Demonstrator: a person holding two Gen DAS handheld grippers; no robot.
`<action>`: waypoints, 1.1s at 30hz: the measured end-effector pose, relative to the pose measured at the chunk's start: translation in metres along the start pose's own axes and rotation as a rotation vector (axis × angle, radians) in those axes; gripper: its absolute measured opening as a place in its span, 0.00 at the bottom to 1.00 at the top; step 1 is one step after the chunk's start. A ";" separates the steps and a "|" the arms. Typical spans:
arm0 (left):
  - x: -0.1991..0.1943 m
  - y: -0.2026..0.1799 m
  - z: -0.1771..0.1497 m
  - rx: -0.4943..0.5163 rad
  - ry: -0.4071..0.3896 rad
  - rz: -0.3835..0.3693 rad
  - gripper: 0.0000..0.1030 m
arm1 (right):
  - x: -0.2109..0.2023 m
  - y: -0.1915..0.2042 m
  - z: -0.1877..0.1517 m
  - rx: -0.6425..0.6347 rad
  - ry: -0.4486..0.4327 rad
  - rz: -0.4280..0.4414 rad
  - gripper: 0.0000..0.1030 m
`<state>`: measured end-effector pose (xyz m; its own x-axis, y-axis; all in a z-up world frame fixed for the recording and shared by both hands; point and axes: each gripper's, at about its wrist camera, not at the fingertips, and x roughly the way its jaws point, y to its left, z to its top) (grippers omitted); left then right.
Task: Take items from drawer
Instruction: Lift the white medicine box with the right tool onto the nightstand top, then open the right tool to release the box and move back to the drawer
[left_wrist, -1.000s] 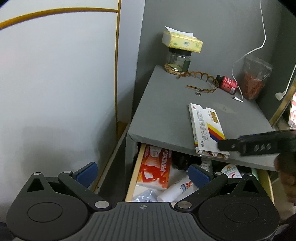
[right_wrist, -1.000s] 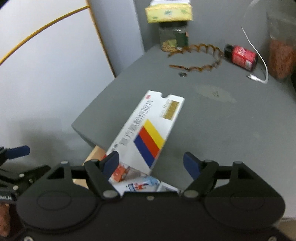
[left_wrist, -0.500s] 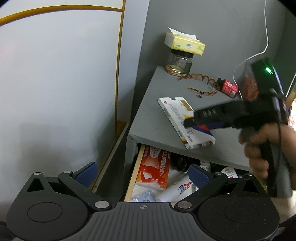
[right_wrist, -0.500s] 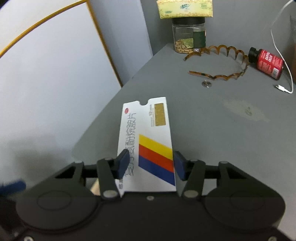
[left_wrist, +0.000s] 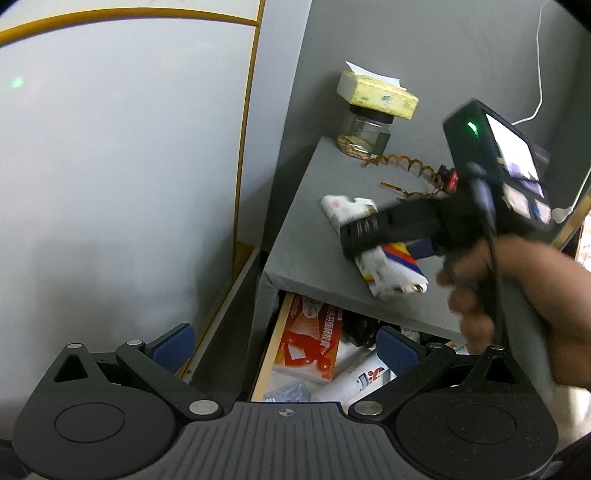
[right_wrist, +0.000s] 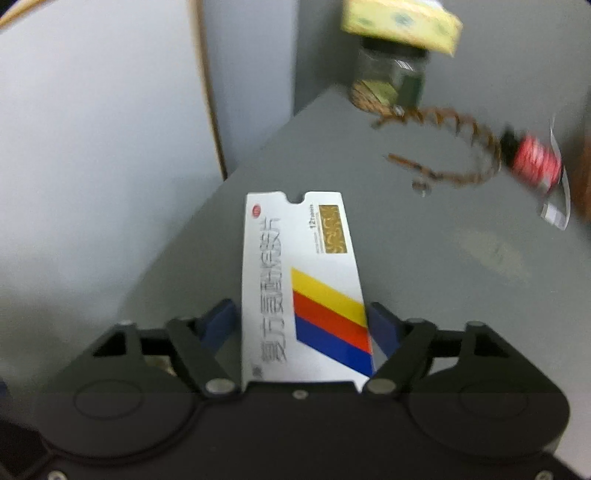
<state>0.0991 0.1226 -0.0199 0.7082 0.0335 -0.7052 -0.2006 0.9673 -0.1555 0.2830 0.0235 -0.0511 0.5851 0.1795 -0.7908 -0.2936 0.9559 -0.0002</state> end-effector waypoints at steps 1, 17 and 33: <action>0.000 0.000 0.000 0.000 -0.001 0.001 1.00 | 0.004 0.000 0.006 0.031 0.000 -0.021 0.69; 0.001 0.013 0.002 -0.052 0.001 0.000 1.00 | -0.053 -0.026 0.010 0.058 -0.094 0.059 0.79; 0.006 -0.011 -0.005 0.015 0.028 -0.025 1.00 | -0.054 -0.176 -0.152 0.463 0.400 0.244 0.60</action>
<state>0.1021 0.1109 -0.0256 0.6934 0.0025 -0.7206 -0.1728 0.9714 -0.1629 0.1885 -0.1898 -0.1010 0.1908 0.3890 -0.9012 0.0253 0.9159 0.4007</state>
